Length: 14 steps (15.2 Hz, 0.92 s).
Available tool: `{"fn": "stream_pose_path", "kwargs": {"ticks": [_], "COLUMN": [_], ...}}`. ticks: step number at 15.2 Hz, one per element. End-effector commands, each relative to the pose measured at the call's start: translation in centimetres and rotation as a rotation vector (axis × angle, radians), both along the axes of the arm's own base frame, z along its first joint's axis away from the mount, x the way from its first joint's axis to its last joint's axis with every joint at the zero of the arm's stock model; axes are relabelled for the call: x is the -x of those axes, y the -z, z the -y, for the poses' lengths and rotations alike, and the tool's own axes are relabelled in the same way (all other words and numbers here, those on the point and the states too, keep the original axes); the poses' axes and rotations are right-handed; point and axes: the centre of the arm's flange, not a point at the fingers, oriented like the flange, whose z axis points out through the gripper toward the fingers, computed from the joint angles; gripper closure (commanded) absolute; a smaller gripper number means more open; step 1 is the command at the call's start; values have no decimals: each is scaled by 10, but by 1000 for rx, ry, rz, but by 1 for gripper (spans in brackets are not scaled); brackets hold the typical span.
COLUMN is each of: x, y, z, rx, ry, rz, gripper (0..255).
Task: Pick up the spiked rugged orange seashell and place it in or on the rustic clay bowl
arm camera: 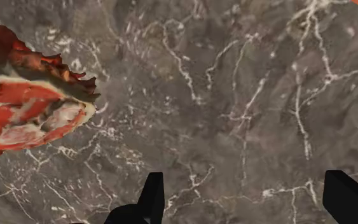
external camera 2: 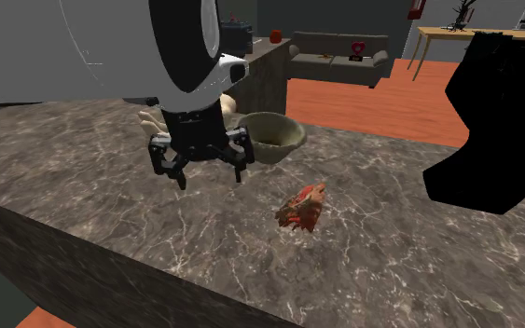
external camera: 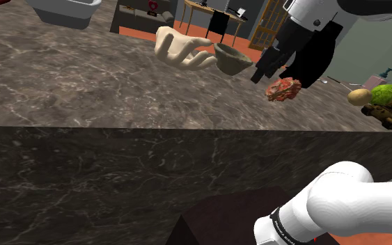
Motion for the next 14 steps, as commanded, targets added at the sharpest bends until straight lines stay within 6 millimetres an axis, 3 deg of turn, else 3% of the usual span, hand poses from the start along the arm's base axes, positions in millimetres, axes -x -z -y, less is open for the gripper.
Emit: {"fn": "stream_pose_path", "kwargs": {"ticks": [1, 14], "x": [0, 39], "y": [0, -14], "z": [0, 197], "rx": [0, -210], "ry": [0, -128], "rz": [0, -73], "gripper": [0, 0]}}
